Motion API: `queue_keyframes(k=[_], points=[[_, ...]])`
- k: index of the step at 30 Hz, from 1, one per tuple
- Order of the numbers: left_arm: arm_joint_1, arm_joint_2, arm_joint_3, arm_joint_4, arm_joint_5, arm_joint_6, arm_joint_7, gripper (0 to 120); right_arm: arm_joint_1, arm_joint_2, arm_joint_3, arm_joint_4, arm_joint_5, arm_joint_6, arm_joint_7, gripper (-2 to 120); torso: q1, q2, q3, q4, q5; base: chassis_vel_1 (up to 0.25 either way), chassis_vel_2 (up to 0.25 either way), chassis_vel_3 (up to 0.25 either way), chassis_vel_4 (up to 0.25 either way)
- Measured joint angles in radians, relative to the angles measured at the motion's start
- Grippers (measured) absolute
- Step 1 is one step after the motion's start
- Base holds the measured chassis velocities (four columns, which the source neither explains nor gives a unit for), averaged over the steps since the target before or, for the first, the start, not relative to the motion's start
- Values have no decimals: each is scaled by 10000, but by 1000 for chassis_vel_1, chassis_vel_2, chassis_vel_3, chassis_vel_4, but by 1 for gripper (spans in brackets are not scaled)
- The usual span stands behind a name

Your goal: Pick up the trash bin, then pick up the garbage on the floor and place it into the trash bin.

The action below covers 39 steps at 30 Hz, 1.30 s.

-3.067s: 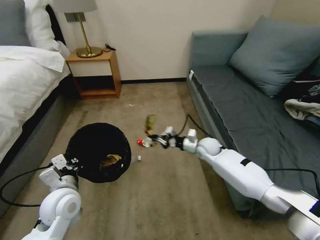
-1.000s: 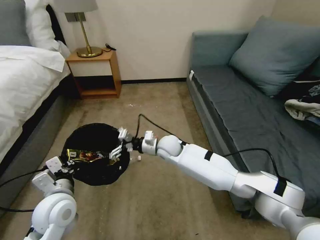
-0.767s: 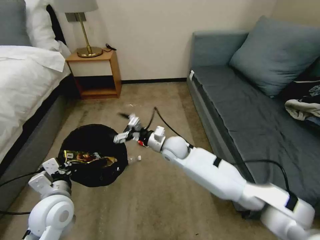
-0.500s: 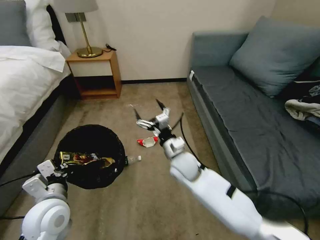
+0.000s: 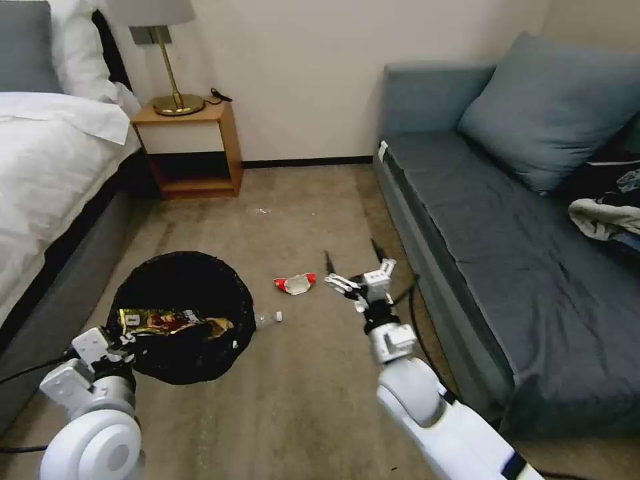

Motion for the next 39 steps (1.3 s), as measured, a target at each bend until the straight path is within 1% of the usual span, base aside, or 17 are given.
queue_keyframes(k=[1, 2, 3, 4, 7, 8, 12, 17, 22, 28, 30, 39], points=[[16, -40, 18, -35, 31, 0, 29, 3, -406, 50, 279, 207, -191, 1, 13, 100, 0, 0, 0, 1, -1, 0, 0, 0, 0], [42, -81, 37, -54, 70, 0, 59, 3, -821, 105, 510, 399, -358, 0, 32, 100, 0, 0, 0, -4, 0, 0, 0, 0, 0], [69, -119, 57, -72, 110, -4, 86, 3, -1262, 142, 730, 598, -498, 0, 37, 100, 1, 0, 0, -2, -1, 0, 0, 0, 0], [69, -119, 57, -72, 110, -4, 86, 3, -1262, 142, 730, 598, -498, 0, 37, 100, 1, 0, 0, -2, -1, 0, 0, 0, 0], [86, -235, 82, -165, 160, -12, 158, 3, -2404, 167, 1235, 980, -1033, -43, 163, 100, 0, 0, 0, -1, -1, 0, 0, 0, 0], [86, -235, 82, -165, 160, -12, 158, 3, -2404, 167, 1235, 980, -1033, -43, 163, 100, 0, 0, 0, -1, -1, 0, 0, 0, 0], [146, -275, 85, -251, 180, -18, 170, 3, -3485, 84, 1597, 1290, -1209, 18, 283, 100, 0, 0, 0, -2, -1, 0, 0, 0, 0], [245, -194, -34, -334, 151, -37, 170, 3, -4095, 78, 1739, 1329, -1397, 243, 165, 100, 0, 0, 0, -1, -1, 0, 0, 0, 0], [261, -59, -154, -343, 47, -40, 154, 3, -4366, 169, 1703, 1275, -1559, 285, 154, 100, 1, 0, 1, -1, -2, 0, 0, 0, 0], [250, -14, -169, -290, -110, -77, 119, 3, -4469, 292, 1606, 1104, -1715, 458, 151, 100, 0, 0, 1, 0, -1, 0, 0, 0, 0], [231, 13, -169, -318, -295, -76, 78, 3, -4478, 344, 1549, 1050, -1786, 523, 144, 100, 0, 0, 1, -1, -2, 0, 0, 0, 0], [186, 105, -181, -389, -354, -48, 36, 3, -4325, 492, 1432, 834, -1911, 639, 127, 100, 0, -1, 1, -1, -2, 0, 0, 0, 0]])
